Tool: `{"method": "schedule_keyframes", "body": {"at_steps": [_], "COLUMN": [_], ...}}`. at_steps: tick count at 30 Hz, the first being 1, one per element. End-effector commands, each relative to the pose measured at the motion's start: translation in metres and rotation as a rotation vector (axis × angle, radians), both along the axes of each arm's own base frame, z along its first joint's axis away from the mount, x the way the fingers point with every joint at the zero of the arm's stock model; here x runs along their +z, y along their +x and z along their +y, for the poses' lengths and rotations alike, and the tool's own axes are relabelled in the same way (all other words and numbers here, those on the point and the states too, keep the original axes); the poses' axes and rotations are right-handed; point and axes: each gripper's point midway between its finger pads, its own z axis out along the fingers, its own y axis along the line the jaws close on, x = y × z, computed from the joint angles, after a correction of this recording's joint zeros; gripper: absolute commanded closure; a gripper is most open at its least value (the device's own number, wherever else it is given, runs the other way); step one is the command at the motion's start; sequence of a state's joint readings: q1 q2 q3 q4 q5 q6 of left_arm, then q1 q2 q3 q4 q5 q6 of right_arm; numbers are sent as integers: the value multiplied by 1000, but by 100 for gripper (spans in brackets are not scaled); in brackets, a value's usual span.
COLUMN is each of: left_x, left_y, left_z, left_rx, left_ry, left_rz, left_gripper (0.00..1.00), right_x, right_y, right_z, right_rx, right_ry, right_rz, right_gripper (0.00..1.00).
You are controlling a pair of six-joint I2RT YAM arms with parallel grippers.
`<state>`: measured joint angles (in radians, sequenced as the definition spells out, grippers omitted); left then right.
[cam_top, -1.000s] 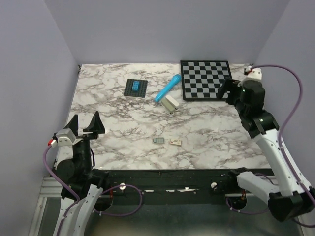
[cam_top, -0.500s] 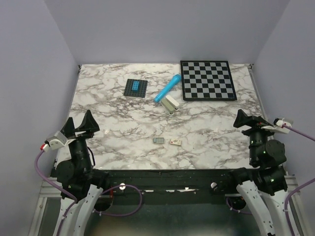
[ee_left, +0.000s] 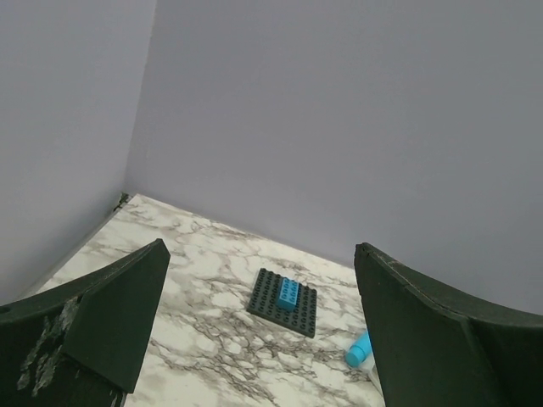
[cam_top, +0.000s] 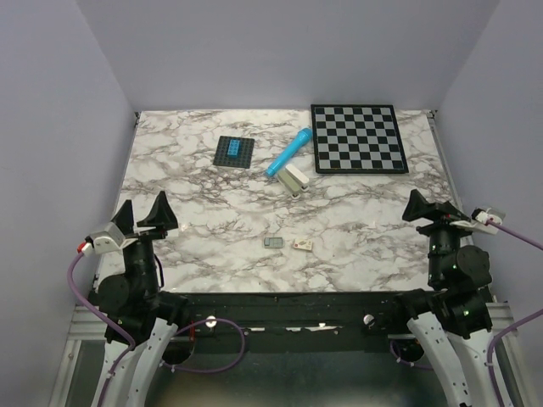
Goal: Load the staples into the stapler
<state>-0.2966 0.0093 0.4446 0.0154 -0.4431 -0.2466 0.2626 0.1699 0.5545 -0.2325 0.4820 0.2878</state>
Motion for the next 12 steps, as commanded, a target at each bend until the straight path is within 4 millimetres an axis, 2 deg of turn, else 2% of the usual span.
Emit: {"method": "schedule_keyframes", "body": {"at_steps": [1,12], "left_x": [26,26], "left_y": [-34,-35], "left_z": [4,6], "left_rx": [-25,-18], "left_ry": [-3,-17], "left_rz": [-140,-137], "left_gripper": [1,1], "right_x": [0,-4], "right_y": [5,9], "right_z": [1,3], "right_rx": [-3,0], "right_ry": [10,5], "right_rz": [1,20], "right_gripper": [0,0]}}
